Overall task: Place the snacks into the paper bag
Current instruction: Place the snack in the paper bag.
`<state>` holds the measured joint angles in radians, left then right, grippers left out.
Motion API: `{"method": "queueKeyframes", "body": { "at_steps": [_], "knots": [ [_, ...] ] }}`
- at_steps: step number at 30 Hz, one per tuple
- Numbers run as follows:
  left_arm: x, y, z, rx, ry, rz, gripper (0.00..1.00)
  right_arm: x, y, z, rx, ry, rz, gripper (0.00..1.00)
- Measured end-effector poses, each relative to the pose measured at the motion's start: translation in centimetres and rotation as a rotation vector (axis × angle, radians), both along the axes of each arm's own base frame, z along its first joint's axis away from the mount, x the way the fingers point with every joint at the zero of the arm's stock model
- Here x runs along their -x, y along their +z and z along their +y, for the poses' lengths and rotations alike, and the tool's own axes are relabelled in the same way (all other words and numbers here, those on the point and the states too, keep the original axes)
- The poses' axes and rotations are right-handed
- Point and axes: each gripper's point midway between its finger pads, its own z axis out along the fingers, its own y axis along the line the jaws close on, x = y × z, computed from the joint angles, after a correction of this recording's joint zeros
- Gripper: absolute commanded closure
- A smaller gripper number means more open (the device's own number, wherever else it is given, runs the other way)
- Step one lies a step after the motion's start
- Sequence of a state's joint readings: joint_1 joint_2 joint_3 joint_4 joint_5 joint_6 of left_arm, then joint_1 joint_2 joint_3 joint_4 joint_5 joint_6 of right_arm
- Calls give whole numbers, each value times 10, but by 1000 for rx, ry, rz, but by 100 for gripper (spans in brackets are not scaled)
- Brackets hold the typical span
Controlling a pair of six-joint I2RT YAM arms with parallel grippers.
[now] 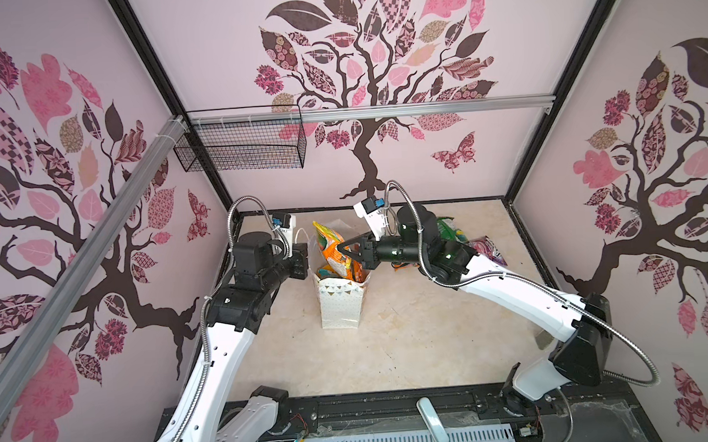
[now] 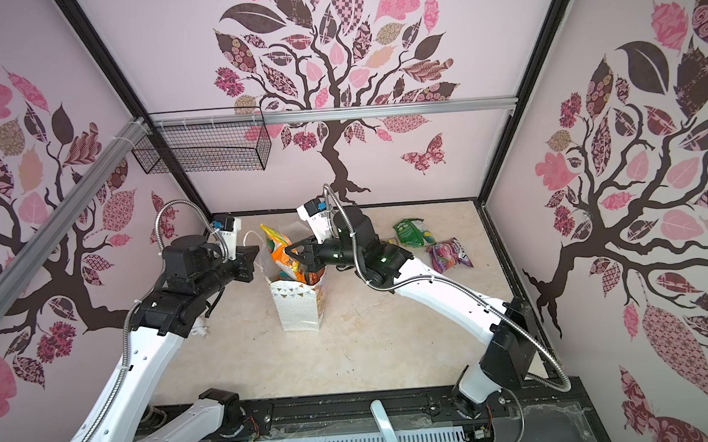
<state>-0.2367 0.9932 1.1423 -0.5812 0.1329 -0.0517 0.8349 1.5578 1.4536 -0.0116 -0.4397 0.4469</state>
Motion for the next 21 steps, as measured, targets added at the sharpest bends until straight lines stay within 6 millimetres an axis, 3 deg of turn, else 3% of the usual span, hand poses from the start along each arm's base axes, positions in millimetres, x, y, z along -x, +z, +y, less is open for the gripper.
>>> {"method": "queueKeyframes", "body": {
  "at_steps": [6, 15, 21],
  "knots": [
    [0, 0, 0, 0, 0, 0, 100, -3, -19, 5, 36, 5, 36, 97],
    [0, 0, -1, 0, -4, 0, 100, -7, -29, 1, 81, -19, 27, 91],
    [1, 1, -2, 0, -5, -3, 100, -7, -42, 1, 121, -19, 42, 82]
  ]
}}
